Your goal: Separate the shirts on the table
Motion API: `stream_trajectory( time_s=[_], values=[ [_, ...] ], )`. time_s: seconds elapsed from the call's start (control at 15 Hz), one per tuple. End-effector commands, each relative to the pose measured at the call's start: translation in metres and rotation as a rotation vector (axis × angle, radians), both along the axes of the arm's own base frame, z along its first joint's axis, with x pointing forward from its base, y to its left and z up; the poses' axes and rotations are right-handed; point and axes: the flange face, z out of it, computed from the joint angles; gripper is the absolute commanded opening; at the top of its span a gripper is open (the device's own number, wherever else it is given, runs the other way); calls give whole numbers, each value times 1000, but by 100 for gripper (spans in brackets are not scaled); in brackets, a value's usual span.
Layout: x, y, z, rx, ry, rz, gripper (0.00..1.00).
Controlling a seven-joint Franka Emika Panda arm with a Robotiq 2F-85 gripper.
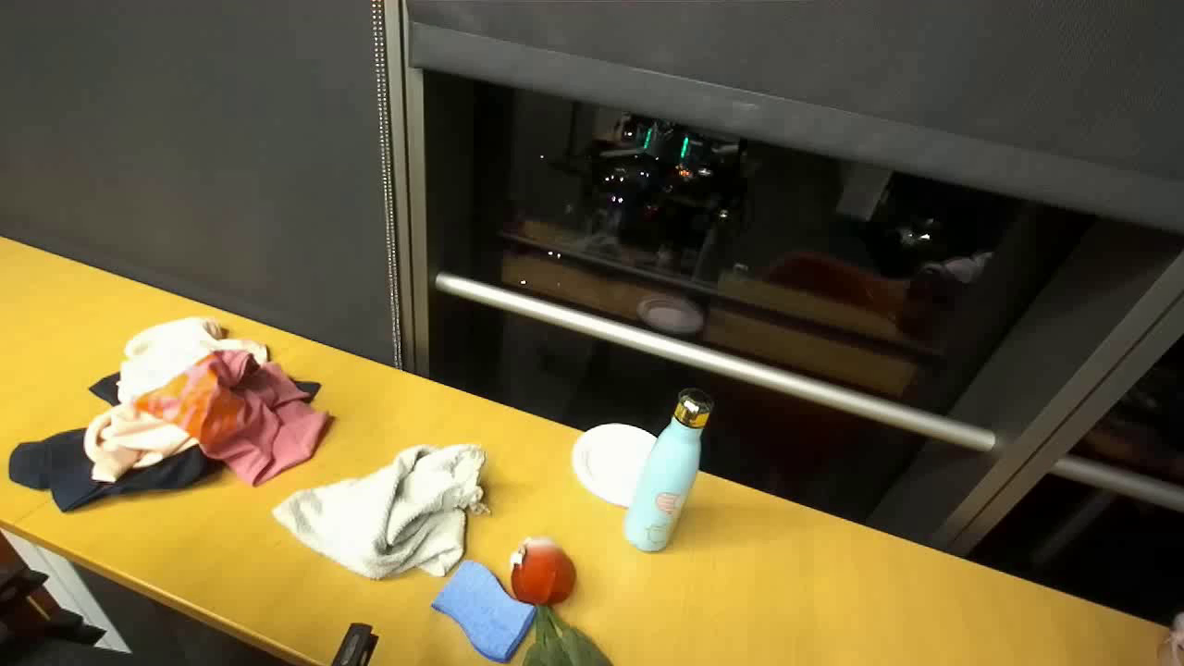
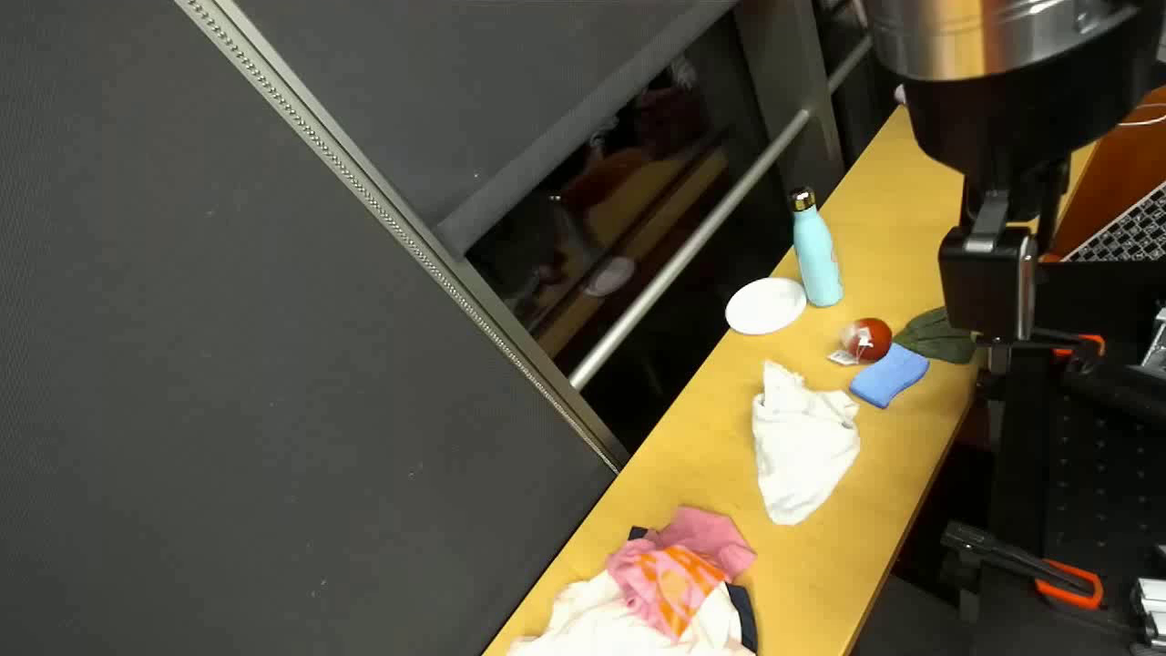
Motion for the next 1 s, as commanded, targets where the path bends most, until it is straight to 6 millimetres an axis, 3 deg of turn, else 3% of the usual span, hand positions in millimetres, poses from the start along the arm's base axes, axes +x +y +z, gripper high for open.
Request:
stream_trajectory(
  time_s=[0.0,0.33,0.6,0.93],
  values=[
    [0,0,1,0,0,0,100],
    [0,0,1,0,0,0,100],
    [45,-18,-13,98,-100,-146,100],
    [113,-44,-75,225,-248,-288,100]
  ],
)
